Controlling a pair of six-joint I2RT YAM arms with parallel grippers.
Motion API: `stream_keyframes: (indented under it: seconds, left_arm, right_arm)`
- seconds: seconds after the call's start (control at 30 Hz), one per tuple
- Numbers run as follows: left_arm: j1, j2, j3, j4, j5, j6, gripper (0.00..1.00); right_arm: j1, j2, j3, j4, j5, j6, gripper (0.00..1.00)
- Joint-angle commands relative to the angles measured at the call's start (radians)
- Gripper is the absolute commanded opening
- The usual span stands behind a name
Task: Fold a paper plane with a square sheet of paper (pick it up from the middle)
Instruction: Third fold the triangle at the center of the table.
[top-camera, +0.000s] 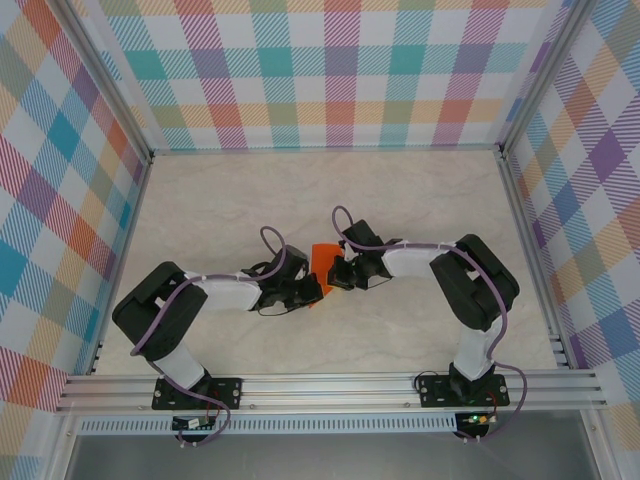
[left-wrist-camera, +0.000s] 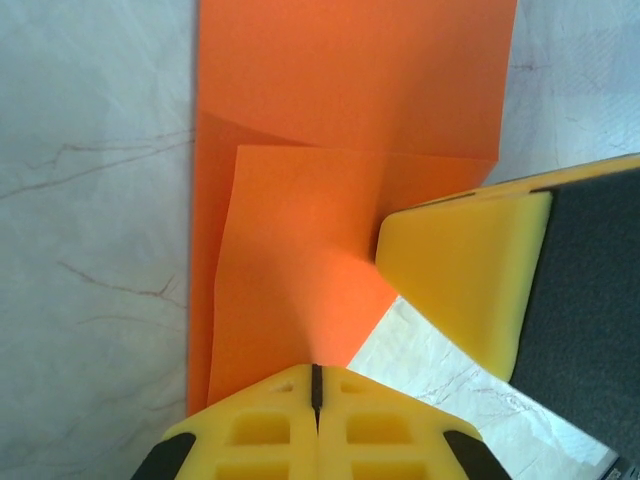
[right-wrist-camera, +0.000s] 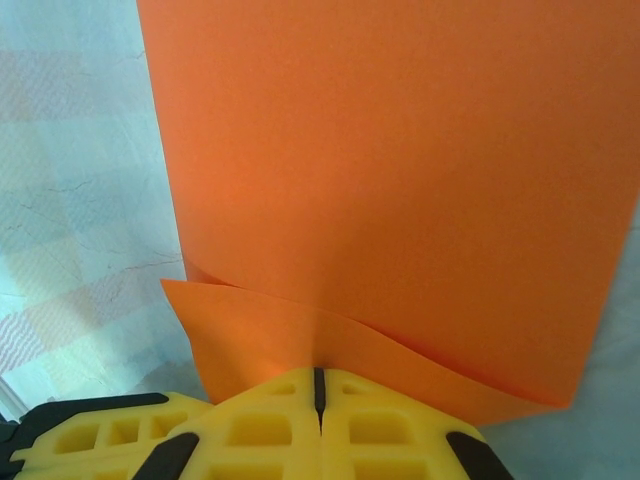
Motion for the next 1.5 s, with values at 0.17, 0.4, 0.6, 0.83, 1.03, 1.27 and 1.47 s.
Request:
stream_keyframes:
  seconds: [0.17, 0.4, 0.6, 0.83, 1.03, 1.27, 1.47]
  left_arm:
    - [-0.006, -0.023, -0.081, -0.231, 0.052, 0.04, 0.0]
    - [-0.007, -0.06, -0.084, -0.306, 0.006, 0.061, 0.0]
    - [-0.004, -0.1, -0.063, -0.383, -0.028, 0.089, 0.0]
    - [0.002, -0.238, 0.013, -0.435, -0.076, 0.11, 0.04]
    - [0.004, -0.296, 0.043, -0.336, -0.158, 0.099, 0.17]
    - [0.004, -0.184, 0.117, -0.237, -0.151, 0.113, 0.2]
    - [0.007, -0.065, 0.179, -0.218, -0.151, 0.123, 0.16]
  right_arm:
    - [-0.003, 0.09, -0.016, -0.096, 0.104, 0.011, 0.0]
    - [-0.004, 0.094, -0.014, -0.097, 0.106, 0.008, 0.0]
    - [-0.003, 0.089, -0.01, -0.097, 0.094, 0.007, 0.0]
    - [-0.004, -0.055, 0.011, -0.039, 0.017, -0.001, 0.06]
    - [-0.026, -0.186, 0.0, -0.061, 0.052, 0.028, 0.31]
    - [-0.083, -0.227, -0.049, -0.057, 0.01, 0.024, 0.5]
    - [-0.134, -0.213, -0.081, -0.039, -0.057, 0.031, 0.56]
